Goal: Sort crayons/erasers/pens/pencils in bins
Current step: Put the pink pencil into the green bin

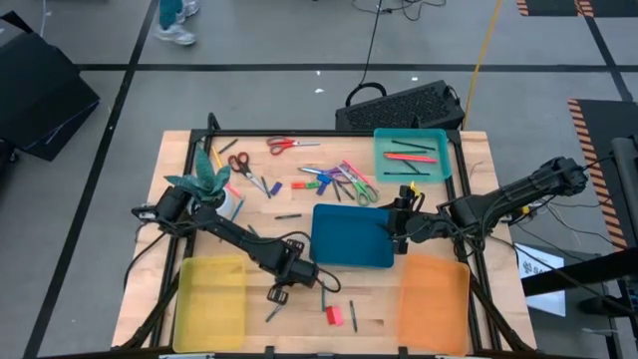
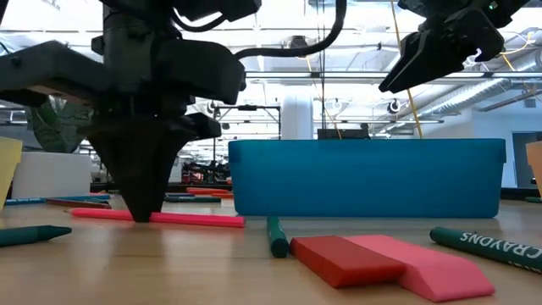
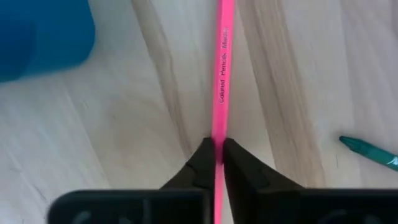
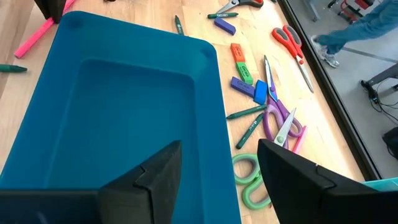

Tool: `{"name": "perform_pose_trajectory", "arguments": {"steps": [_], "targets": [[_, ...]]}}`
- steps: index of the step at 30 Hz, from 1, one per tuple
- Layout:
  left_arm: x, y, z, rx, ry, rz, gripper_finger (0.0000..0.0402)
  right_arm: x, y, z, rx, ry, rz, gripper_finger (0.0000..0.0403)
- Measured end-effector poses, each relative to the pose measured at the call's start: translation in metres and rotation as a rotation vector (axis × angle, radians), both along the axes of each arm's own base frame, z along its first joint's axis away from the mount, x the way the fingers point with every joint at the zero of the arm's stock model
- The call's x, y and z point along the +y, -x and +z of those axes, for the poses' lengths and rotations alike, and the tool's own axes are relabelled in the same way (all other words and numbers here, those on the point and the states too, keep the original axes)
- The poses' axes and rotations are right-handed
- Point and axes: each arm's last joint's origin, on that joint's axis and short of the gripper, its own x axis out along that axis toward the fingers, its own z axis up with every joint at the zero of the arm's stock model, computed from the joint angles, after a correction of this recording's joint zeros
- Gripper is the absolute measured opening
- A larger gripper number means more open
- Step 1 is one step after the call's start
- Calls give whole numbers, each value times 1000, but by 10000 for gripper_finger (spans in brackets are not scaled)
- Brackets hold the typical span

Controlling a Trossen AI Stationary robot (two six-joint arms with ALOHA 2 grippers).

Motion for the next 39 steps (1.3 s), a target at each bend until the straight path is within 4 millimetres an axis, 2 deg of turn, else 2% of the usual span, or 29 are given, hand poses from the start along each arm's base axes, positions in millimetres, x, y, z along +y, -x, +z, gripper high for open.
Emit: {"name": "perform_pose_trajectory", "arguments": {"steps": [2, 8, 17, 21, 30, 34, 39], "targets": [[3, 1, -1, 24, -1, 15, 13, 0, 0, 0, -2, -4, -4, 203], [7, 2, -1, 71, 43, 24, 42, 0, 0, 0, -5, -15, -13, 203], [7, -1, 3, 66, 47, 19, 18, 0, 0, -1, 2, -11, -12, 203], [3, -3, 3, 13, 16, 0, 41, 0, 1, -1, 4, -10, -11, 203], [-14, -1, 2, -93, -89, -75, 126, 0, 1, -1, 12, -7, -11, 203], [-22, -2, -1, -165, -89, -82, 132, 0, 1, -1, 9, -8, -11, 203], [-32, -8, -2, -280, -41, -102, 115, 0, 1, -1, 9, -8, -11, 203]]}}
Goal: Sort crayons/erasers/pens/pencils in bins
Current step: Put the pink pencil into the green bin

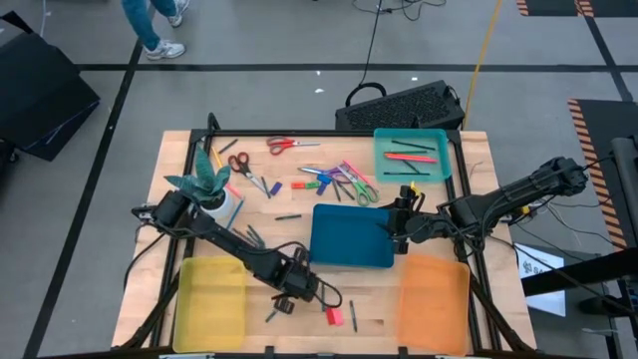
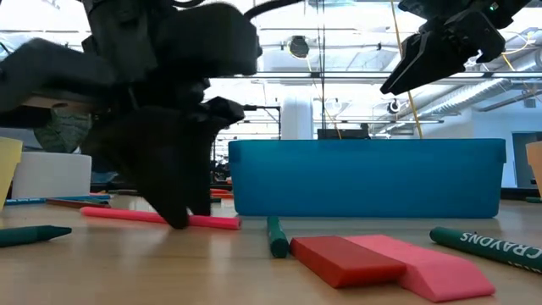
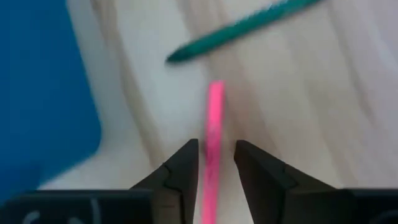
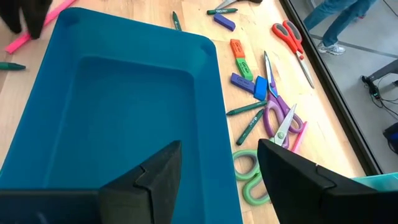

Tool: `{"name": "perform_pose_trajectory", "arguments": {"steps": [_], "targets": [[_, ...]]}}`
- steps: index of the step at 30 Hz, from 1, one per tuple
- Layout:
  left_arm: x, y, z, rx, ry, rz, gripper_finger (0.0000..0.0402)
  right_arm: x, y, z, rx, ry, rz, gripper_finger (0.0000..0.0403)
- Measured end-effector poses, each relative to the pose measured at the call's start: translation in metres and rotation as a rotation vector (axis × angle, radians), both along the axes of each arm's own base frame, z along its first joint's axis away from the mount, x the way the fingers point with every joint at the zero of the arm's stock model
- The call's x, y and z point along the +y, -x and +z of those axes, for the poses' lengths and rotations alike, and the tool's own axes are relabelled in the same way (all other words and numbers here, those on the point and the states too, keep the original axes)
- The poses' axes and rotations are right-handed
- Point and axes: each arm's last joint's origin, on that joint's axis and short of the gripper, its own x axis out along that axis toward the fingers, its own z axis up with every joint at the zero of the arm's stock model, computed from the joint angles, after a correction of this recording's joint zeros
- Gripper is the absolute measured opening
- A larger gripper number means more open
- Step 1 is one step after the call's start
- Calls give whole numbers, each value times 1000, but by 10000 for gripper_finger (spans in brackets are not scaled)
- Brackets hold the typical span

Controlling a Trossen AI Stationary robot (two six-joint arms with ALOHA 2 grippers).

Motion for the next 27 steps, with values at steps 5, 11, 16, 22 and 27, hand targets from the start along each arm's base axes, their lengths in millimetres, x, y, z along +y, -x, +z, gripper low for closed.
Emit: {"name": "perform_pose_trajectory", "arguments": {"steps": [5, 11, 16, 22, 27], "targets": [[-3, -5, -3, -102, 61, -11, 107, 0, 0, 0, -6, -15, -12, 203], [2, 0, -21, -193, 116, 6, 108, 1, 0, 0, 2, -60, 15, 203], [5, 9, -35, -279, 167, 7, 108, 1, 0, 0, 2, -60, 15, 203], [15, 20, -48, -378, 250, -6, 108, 1, 0, 0, 4, -53, 22, 203], [23, 26, -54, -399, 263, -53, 108, 2, -2, 2, -26, -51, 34, 203]]}}
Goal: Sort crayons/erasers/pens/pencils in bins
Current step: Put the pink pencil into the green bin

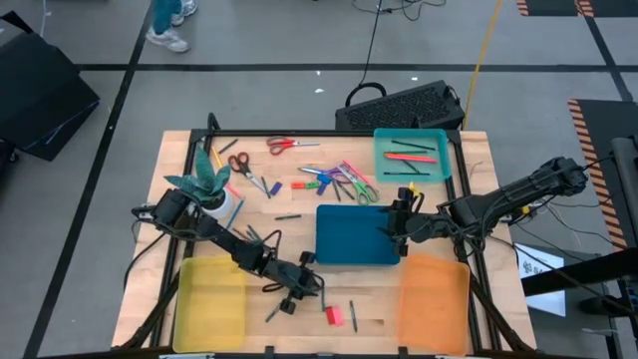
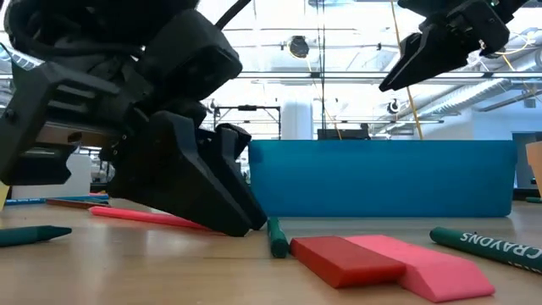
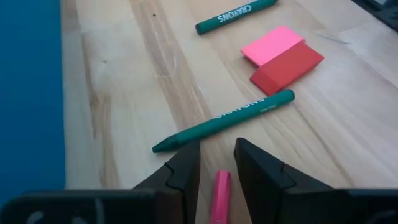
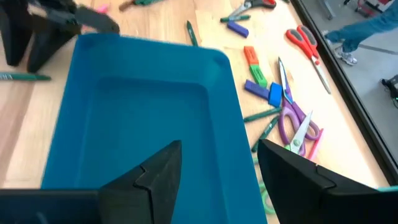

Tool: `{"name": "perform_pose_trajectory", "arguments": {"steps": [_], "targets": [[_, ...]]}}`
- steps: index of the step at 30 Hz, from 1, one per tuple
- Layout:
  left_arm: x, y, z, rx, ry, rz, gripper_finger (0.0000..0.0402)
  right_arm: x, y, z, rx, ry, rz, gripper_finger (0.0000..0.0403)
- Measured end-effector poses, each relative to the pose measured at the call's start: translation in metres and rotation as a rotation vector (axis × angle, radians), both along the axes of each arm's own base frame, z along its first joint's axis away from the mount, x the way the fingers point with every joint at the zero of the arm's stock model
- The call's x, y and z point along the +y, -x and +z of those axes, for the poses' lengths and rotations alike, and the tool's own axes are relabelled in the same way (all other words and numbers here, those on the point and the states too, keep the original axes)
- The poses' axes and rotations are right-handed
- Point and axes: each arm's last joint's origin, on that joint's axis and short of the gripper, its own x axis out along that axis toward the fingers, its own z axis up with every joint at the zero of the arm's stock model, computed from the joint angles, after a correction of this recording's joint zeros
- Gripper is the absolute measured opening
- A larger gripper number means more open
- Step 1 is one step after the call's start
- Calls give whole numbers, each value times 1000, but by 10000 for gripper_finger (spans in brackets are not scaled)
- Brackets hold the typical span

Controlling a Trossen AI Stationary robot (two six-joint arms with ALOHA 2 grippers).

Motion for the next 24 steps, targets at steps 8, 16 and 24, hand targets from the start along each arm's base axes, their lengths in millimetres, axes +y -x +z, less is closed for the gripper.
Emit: {"name": "perform_pose_trajectory", "arguments": {"steps": [8, 16, 24], "targets": [[27, 12, -11, -50, 90, -87, 108, 1, -3, 3, -50, -41, -21, 203], [40, 35, -20, -128, 98, -93, 108, 1, -2, 3, -63, -93, -64, 203], [41, 38, -26, -154, 121, -92, 108, 1, -3, 4, -77, -95, -67, 203]]}}
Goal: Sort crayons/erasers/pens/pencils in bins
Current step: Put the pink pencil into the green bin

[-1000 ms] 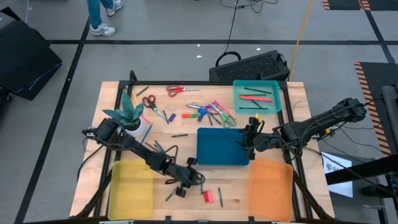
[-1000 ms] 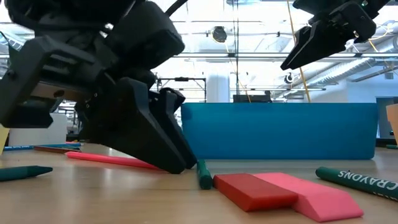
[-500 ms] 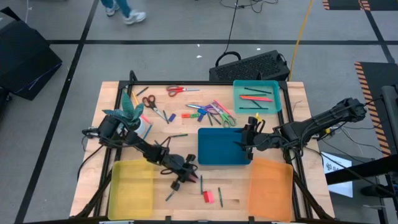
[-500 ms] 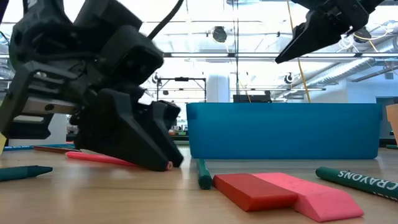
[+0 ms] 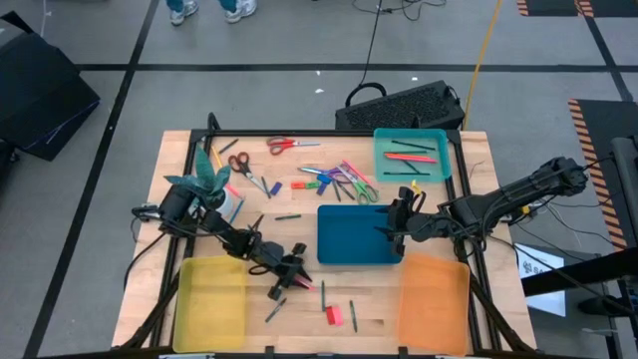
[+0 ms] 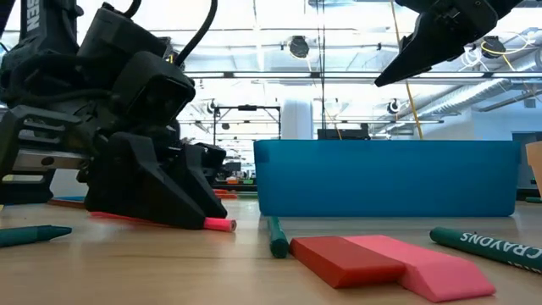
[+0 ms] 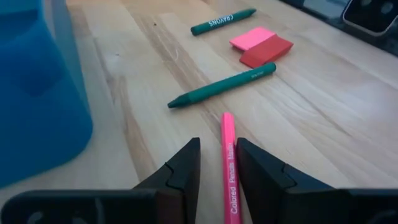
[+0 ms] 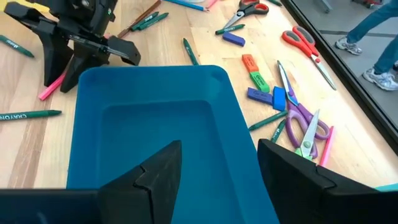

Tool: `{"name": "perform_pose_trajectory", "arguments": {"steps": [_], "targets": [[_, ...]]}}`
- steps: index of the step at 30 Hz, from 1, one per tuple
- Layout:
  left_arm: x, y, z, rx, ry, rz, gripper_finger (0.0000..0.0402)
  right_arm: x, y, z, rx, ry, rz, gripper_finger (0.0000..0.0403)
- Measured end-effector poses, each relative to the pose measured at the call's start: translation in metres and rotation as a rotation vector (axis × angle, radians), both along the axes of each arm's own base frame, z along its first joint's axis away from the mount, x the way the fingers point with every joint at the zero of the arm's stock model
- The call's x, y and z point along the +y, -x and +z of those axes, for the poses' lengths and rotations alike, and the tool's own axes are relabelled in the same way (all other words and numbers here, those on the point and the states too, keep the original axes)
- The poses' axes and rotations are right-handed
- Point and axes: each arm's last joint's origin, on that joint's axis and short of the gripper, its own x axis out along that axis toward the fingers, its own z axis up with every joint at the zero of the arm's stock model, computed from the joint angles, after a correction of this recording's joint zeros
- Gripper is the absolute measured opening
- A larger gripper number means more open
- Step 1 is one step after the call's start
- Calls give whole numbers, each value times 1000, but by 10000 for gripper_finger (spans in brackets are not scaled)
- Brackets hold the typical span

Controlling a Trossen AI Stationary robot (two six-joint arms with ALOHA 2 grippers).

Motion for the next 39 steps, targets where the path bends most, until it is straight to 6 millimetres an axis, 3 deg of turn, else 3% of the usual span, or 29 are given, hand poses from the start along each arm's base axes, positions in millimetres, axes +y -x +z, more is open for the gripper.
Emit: {"name": "perform_pose_trajectory", "arguments": {"steps": [13, 27, 39], "targets": [[-13, 0, -11, -84, 35, 19, 108, 1, -3, 3, -37, 12, 16, 203], [-14, 0, -14, 5, 80, 63, 107, 0, -3, 3, -33, 20, 20, 203], [-18, -12, -12, -9, 16, 40, 54, 0, -3, 3, -28, 34, 28, 203]]}}
